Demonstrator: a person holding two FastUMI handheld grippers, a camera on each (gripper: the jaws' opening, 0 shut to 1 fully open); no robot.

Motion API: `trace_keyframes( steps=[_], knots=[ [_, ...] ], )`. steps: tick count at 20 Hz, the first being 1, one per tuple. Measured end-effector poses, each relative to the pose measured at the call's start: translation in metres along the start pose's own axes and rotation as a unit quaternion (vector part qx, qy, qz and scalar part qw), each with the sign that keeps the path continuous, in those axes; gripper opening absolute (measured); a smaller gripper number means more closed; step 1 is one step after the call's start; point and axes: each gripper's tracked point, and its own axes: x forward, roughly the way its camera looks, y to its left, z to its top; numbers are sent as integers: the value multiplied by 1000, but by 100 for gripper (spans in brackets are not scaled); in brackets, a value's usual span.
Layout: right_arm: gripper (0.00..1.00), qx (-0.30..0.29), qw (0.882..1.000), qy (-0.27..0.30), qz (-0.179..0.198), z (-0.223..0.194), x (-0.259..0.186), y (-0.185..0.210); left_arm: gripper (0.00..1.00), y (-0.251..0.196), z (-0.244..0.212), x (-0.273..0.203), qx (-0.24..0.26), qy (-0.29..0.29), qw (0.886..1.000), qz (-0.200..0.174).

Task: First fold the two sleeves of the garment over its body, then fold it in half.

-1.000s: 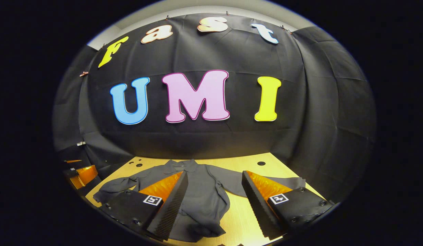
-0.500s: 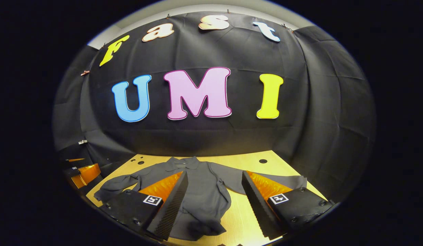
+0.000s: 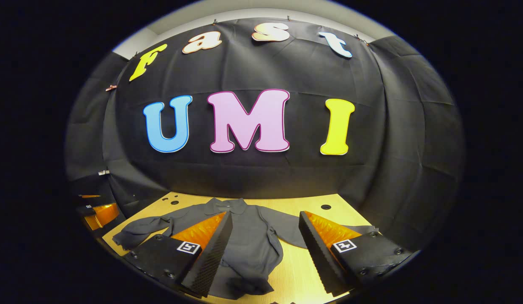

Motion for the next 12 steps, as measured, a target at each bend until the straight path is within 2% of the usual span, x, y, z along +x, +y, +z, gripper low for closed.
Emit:
trace_keyframes(
  steps=[2,12],
  knots=[
    [98,10,1000,2,-1,0,3,-4,97,-1,2,-2,-1,-1,1000,0],
    [98,-2,997,22,-74,-9,29,-72,97,-9,5,10,-6,-1,1000,-1]
  ],
)
